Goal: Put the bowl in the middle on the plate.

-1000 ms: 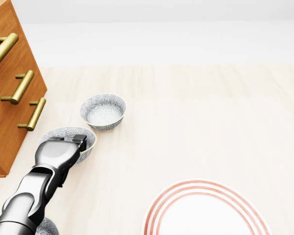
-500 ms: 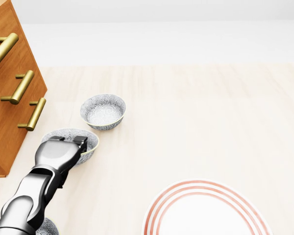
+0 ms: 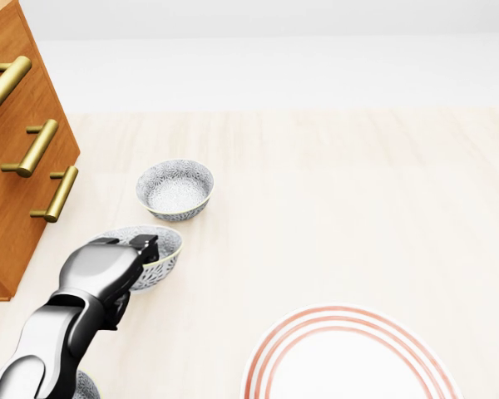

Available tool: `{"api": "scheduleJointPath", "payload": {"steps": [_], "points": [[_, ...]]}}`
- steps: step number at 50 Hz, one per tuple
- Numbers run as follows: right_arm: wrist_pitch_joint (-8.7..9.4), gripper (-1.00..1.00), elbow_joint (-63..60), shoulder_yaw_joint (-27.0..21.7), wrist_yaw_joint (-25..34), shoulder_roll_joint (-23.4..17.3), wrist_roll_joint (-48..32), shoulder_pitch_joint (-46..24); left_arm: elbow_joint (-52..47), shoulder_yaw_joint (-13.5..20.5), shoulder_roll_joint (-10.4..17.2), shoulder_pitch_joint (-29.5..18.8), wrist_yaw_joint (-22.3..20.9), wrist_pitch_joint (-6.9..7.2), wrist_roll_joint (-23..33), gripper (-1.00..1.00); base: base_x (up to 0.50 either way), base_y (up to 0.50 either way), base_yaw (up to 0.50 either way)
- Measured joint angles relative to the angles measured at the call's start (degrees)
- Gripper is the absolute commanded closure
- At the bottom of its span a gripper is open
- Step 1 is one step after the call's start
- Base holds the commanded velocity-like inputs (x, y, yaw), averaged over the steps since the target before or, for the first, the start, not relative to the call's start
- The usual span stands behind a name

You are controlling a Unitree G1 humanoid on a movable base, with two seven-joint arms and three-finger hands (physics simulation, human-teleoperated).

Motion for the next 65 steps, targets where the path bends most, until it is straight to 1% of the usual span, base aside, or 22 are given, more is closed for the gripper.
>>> {"api": "scheduleJointPath", "payload": {"steps": [5, 12, 20, 28, 36, 44, 50, 61, 65], "points": [[0.00, -1.00, -0.2, 0.0, 0.0, 0.0, 0.0, 0.1, -5.6, 0.3, -0.7, 1.7, -3.1, 0.00, -1.5, 1.00, 0.00, 0.00, 0.00], [0.00, -1.00, -0.2, 0.0, 0.0, 0.0, -0.2, 0.0, -12.0, 0.4, -1.6, 3.2, -5.8, 0.00, -2.6, 1.00, 0.00, 0.00, 0.00], [0.00, -1.00, 0.1, 0.1, -0.1, 0.0, -0.2, -0.1, -21.7, 0.1, -2.9, 6.1, -9.7, 0.00, -3.8, 1.00, 0.00, 0.00, 0.00], [0.00, -1.00, 0.7, 0.3, -0.2, -0.2, -0.3, -0.2, -29.3, -0.5, -4.4, 8.7, -11.9, 0.00, -3.8, 1.00, 0.00, 0.00, 0.00], [0.00, -1.00, 0.8, 0.4, -0.3, -0.3, -0.3, -0.2, -33.3, -1.6, -5.7, 9.8, -10.6, 0.00, -3.9, 1.00, 0.00, 0.00, 0.00], [0.00, -1.00, 1.0, 0.4, -0.3, -0.3, -0.4, -0.2, -36.6, -2.9, -6.9, 10.0, -9.2, 0.00, -2.9, 1.00, 0.00, 0.00, 0.00], [0.00, -1.00, 1.2, 0.5, -0.3, -0.3, -0.4, -0.2, -39.4, -4.2, -8.0, 10.6, -9.0, 0.00, -2.5, 1.00, 0.00, 0.00, 0.00], [0.00, -1.00, 1.5, 0.6, -0.4, -0.3, -0.4, -0.2, -42.8, -8.7, -9.9, 13.5, -7.8, 0.00, -1.1, 1.00, 0.00, 0.00, 0.00], [0.00, -1.00, 1.5, 0.7, -0.4, -0.3, -0.5, -0.2, -43.2, -11.1, -10.7, 15.0, -7.9, 0.00, -0.8, 1.00, 0.00, 0.00, 0.00]]}}
